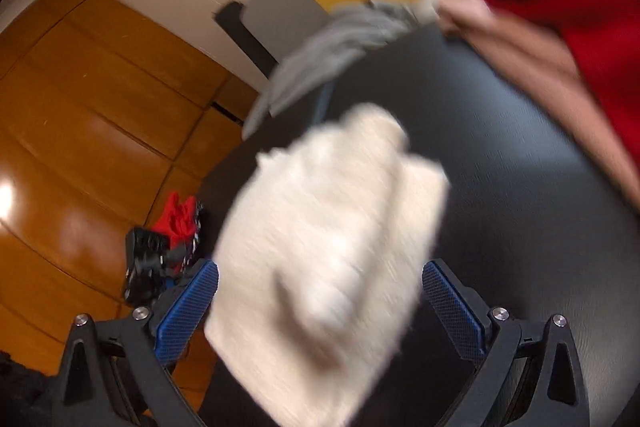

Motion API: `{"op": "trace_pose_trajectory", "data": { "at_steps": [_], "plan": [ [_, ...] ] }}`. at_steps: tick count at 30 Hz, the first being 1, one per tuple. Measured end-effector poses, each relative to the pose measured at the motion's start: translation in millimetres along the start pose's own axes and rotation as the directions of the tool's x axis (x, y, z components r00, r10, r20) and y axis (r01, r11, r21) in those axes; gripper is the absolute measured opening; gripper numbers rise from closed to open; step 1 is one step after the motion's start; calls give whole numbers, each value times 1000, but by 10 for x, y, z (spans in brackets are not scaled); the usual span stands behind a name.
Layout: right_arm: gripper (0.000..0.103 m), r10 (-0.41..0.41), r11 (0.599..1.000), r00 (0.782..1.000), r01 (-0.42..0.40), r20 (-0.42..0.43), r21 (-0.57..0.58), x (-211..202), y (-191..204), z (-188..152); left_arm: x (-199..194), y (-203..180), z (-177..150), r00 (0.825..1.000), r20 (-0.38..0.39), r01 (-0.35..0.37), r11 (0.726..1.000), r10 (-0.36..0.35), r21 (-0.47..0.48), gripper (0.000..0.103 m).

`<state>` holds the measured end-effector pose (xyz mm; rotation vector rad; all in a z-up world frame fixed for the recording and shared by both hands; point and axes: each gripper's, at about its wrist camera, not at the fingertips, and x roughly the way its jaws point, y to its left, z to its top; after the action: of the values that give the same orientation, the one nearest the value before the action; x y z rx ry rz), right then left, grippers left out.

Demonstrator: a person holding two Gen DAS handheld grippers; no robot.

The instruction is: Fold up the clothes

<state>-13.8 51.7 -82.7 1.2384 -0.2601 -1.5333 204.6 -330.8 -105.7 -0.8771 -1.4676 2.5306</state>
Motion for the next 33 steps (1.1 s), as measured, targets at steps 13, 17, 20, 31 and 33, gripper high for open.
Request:
{"op": "trace_pose_trajectory", "data": {
  "at_steps": [13,17,20,31,33],
  "plan": [
    [103,-9,995,997,2,-70,-98,867,180,154,566,-238,12,988,-145,-11,971,46,238,95],
    [102,-151,958,983,118,-108,-261,989,453,53,460,-178,-82,994,-105,-22,991,36,136,60],
    [78,-150,955,983,117,-104,-271,1068,647,2,235,-164,-222,999,-23,-34,994,36,103,53],
    [63,80,884,974,-167,-210,-436,2218,2215,-50,-1820,-208,-619,919,384,-126,990,91,67,52],
    [63,143,846,962,-240,-233,-475,2517,2692,79,-2280,-252,-594,868,480,-178,982,125,66,52]
  ]
}}
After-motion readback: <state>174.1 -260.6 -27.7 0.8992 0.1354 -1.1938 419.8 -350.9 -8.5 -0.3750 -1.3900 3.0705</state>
